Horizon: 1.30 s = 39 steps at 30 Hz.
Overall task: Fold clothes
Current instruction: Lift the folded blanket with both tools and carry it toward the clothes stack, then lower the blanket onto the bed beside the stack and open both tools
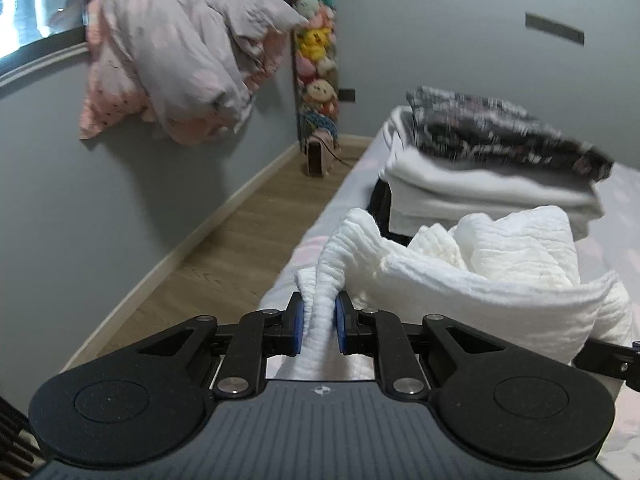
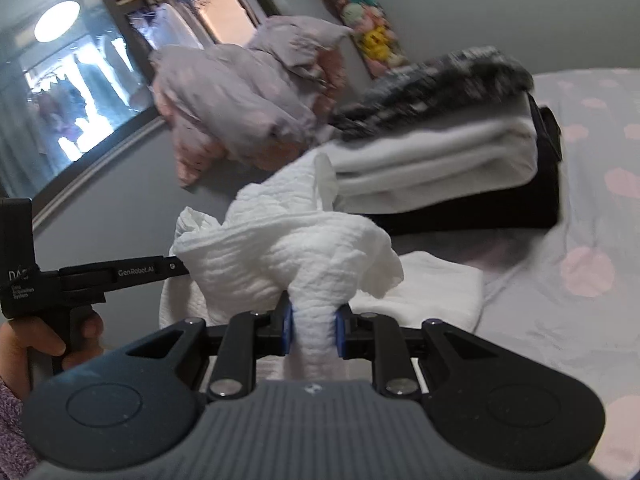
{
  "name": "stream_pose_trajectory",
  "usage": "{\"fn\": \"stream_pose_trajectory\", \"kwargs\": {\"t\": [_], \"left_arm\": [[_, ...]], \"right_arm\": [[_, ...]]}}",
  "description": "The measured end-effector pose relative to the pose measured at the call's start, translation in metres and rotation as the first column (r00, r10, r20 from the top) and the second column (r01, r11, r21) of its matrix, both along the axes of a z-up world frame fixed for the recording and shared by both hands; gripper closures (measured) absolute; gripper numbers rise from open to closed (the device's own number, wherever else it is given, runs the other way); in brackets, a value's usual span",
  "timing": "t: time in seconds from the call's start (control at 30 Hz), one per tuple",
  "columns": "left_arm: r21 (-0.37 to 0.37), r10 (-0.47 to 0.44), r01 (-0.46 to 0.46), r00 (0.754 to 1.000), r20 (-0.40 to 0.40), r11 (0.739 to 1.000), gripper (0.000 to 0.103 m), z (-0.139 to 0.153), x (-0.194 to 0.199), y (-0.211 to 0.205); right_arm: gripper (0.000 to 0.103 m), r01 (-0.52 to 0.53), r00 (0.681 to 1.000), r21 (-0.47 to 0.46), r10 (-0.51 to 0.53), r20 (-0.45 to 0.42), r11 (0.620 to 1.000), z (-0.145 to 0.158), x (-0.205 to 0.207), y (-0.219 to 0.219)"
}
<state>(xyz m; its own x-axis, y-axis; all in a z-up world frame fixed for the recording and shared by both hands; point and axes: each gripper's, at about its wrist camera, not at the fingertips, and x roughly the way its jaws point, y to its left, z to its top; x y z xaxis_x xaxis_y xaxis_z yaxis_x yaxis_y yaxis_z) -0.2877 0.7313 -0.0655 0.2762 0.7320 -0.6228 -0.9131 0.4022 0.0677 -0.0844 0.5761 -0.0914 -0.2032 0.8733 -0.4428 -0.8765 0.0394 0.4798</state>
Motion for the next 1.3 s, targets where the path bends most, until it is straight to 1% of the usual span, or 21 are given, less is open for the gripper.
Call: {"fn": "stream_pose_trajectory", "kwargs": {"t": [0.17,0.3,0.33,0.4,0.47,0.5,0.57,0.63,0.67,0.73,0.77,0.8,0.83,0.87,0.9,0.93,0.97,1.03,1.13,1.2,1.3], "left_arm": [[-0.072,-0.009,0.007,1.0,-0.024,0.997,0.085,-0.036,0.023,0.033],[-0.111,-0.017,0.011,0.998,-0.059,0.994,0.085,-0.063,0.035,0.042],[-0.111,-0.022,0.014,0.997,-0.075,0.994,0.085,-0.068,0.036,0.042],[-0.108,-0.028,0.018,0.995,-0.092,0.994,0.084,-0.073,0.038,0.041],[-0.098,-0.031,0.022,0.996,-0.087,0.995,0.084,-0.072,0.035,0.038],[-0.097,-0.031,0.023,0.996,-0.079,0.995,0.084,-0.07,0.034,0.037],[-0.1,-0.025,0.018,0.997,-0.068,0.995,0.084,-0.067,0.032,0.037],[-0.11,-0.009,0.003,0.998,-0.056,0.994,0.084,-0.065,0.03,0.038],[-0.116,0.001,-0.007,0.999,-0.05,0.993,0.084,-0.064,0.03,0.038],[-0.119,0.017,-0.022,0.999,-0.045,0.993,0.084,-0.062,0.029,0.038],[-0.118,0.023,-0.028,0.999,-0.045,0.993,0.084,-0.06,0.029,0.038],[-0.116,0.029,-0.034,0.999,-0.046,0.993,0.084,-0.059,0.028,0.037],[-0.115,0.035,-0.04,0.998,-0.046,0.993,0.085,-0.057,0.028,0.036],[-0.11,0.039,-0.044,0.998,-0.045,0.993,0.085,-0.055,0.027,0.035],[-0.097,0.036,-0.04,0.998,-0.042,0.995,0.086,-0.051,0.025,0.033],[-0.081,0.029,-0.032,0.999,-0.039,0.996,0.086,-0.047,0.023,0.032],[-0.068,0.021,-0.023,0.999,-0.035,0.997,0.086,-0.044,0.021,0.03],[-0.073,0.013,-0.014,1.0,-0.013,0.997,0.086,-0.043,0.015,0.034],[-0.105,0.02,-0.019,1.0,0.0,0.994,0.086,-0.054,0.015,0.043],[-0.106,0.008,-0.01,1.0,-0.024,0.994,0.086,-0.065,0.02,0.046],[-0.136,0.009,-0.013,0.999,-0.032,0.991,0.086,-0.083,0.023,0.054]], "right_arm": [[0.081,0.023,1.0,-0.071,-0.023,0.002,0.997,-0.032,0.022,0.027],[0.08,0.037,0.999,-0.133,-0.039,-0.015,0.99,-0.06,0.038,0.044],[0.079,0.035,0.999,-0.144,-0.038,-0.021,0.989,-0.065,0.042,0.047],[0.073,0.026,0.999,-0.155,-0.031,-0.036,0.988,-0.072,0.048,0.049],[0.058,0.016,0.996,-0.147,-0.028,-0.08,0.989,-0.072,0.058,0.047],[0.055,0.017,0.993,-0.144,-0.033,-0.112,0.989,-0.072,0.065,0.045],[0.04,0.028,0.981,-0.139,-0.054,-0.186,0.99,-0.071,0.082,0.043],[0.037,0.04,0.962,-0.146,-0.078,-0.261,0.989,-0.074,0.099,0.051],[0.035,0.028,0.953,-0.16,-0.075,-0.295,0.987,-0.077,0.105,0.059],[0.036,-0.007,0.93,-0.196,-0.065,-0.362,0.981,-0.082,0.113,0.078],[0.038,-0.019,0.918,-0.216,-0.069,-0.391,0.976,-0.085,0.115,0.086],[0.045,-0.031,0.911,-0.229,-0.067,-0.407,0.973,-0.086,0.115,0.093],[0.065,-0.029,0.926,-0.227,-0.06,-0.374,0.973,-0.082,0.111,0.097],[0.078,-0.023,0.943,-0.222,-0.052,-0.329,0.975,-0.076,0.107,0.099],[0.083,-0.018,0.958,-0.217,-0.045,-0.283,0.976,-0.07,0.103,0.101],[0.085,-0.02,0.974,-0.181,-0.021,-0.224,0.983,-0.06,0.097,0.098],[0.086,-0.039,0.987,-0.122,0.02,-0.157,0.992,-0.049,0.09,0.091],[0.086,-0.071,0.997,-0.026,0.071,0.001,0.997,-0.034,0.076,0.078],[0.087,-0.054,0.989,-0.059,0.061,0.131,0.997,-0.043,0.065,0.082],[0.087,-0.033,0.988,-0.096,0.047,0.148,0.995,-0.057,0.066,0.091],[0.087,-0.021,0.984,-0.132,0.043,0.171,0.991,-0.079,0.069,0.104]]}}
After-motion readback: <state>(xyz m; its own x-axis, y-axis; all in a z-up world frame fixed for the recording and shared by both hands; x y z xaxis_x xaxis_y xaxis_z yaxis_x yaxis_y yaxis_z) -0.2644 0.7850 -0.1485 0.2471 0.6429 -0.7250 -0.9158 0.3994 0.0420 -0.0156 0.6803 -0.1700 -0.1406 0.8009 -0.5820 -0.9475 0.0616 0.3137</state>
